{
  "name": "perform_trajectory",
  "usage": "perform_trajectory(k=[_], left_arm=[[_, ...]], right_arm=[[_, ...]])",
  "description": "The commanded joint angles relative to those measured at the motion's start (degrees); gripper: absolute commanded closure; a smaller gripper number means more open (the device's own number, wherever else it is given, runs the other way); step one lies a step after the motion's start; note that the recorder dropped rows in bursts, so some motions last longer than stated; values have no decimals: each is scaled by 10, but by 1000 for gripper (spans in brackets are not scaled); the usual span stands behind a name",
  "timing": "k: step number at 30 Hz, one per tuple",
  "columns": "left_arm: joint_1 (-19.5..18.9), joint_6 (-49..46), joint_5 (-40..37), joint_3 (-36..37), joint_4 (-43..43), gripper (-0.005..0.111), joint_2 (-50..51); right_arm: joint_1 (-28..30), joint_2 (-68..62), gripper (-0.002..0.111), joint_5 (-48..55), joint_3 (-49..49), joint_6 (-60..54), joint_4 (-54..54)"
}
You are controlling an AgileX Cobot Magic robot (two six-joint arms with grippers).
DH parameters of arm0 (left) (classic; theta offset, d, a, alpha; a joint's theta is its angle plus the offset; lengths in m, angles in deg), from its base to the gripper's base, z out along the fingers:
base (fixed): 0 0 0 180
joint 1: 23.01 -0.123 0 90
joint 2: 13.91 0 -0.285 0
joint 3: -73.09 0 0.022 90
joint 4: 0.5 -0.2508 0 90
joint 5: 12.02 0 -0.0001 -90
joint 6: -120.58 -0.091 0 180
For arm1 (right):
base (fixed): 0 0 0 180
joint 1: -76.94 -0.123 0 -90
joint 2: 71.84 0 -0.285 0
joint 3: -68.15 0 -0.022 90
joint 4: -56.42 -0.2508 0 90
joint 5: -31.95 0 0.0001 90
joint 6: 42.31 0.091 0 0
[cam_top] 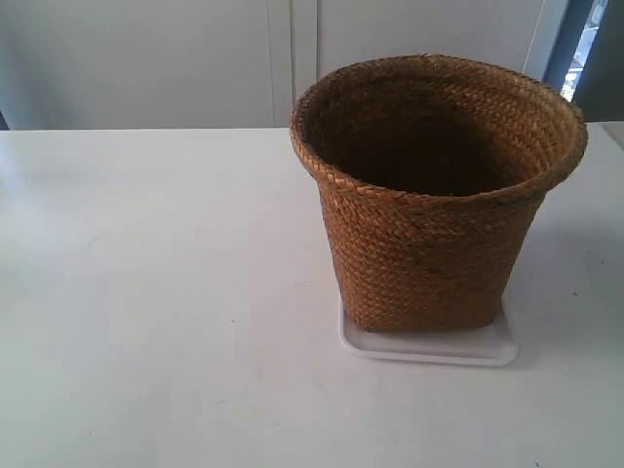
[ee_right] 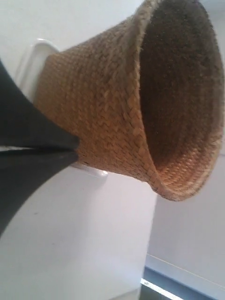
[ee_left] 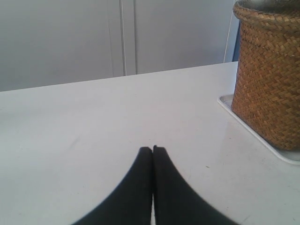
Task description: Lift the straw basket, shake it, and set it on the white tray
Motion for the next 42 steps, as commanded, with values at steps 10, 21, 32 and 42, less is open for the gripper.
perform_trajectory(k=[10, 21, 32, 42], left_arm=[[-2, 4, 0, 0, 13, 106, -2], [-2, 2, 2, 0, 13, 106, -2], [-2, 1, 1, 0, 13, 106, -2], [-2, 1, 1, 0, 13, 106, -2]], right_arm=[[1, 194, 108, -285, -243, -4, 6], [1, 194, 108, -115, -255, -4, 6], [1, 194, 108, -93, -255, -4, 6], [1, 194, 108, -93, -255, -4, 6]])
